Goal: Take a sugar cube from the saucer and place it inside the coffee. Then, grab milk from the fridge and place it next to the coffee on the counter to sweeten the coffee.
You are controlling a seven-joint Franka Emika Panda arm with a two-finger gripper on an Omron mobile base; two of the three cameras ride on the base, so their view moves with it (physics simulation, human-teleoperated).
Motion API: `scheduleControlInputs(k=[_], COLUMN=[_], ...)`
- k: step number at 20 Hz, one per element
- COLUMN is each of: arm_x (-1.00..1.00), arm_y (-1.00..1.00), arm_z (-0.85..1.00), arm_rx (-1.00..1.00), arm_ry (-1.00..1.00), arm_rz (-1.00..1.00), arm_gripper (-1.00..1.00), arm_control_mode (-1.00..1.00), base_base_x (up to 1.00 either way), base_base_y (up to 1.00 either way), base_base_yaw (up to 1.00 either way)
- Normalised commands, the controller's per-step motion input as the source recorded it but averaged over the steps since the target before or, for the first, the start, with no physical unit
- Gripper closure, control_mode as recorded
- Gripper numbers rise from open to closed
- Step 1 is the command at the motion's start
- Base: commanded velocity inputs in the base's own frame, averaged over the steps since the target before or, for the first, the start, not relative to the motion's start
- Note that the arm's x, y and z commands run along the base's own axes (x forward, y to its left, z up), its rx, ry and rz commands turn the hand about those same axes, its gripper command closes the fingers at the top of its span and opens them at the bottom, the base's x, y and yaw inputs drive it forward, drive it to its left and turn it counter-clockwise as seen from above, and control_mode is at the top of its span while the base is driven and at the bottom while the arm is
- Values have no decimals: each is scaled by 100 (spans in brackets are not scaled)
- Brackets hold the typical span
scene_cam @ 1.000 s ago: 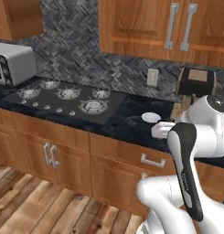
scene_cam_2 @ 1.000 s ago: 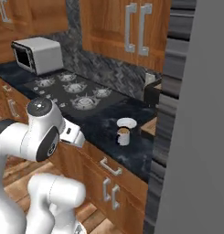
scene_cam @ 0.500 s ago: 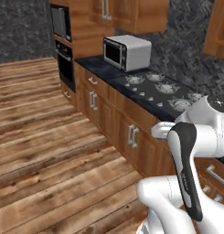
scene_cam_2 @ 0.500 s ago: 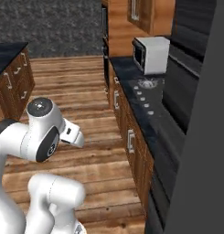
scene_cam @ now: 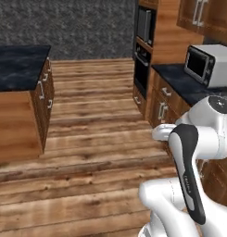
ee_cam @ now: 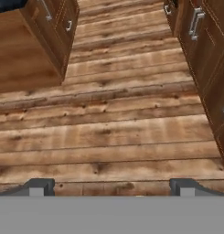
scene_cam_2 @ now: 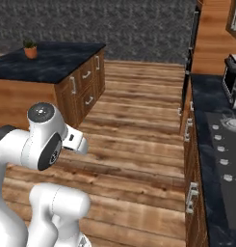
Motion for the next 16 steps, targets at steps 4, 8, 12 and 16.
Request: scheduleControlInputs(k=[4, 8, 12, 16], arm_x=[0, 0, 0, 0], arm_y=[0, 0, 0, 0], arm_z=[0, 0, 0, 0], arm_rx=[0, 0, 0, 0], arm_ry=[0, 0, 0, 0], arm_rz=[0, 0, 0, 0], arm_gripper=[-100, -100, -100, -100], arm_control_mode=[100, 100, 100, 100], base_base_x=[86, 100, 100, 100], base_base_y=[21, 32, 36, 36], base_base_yaw=[67, 58, 55, 55])
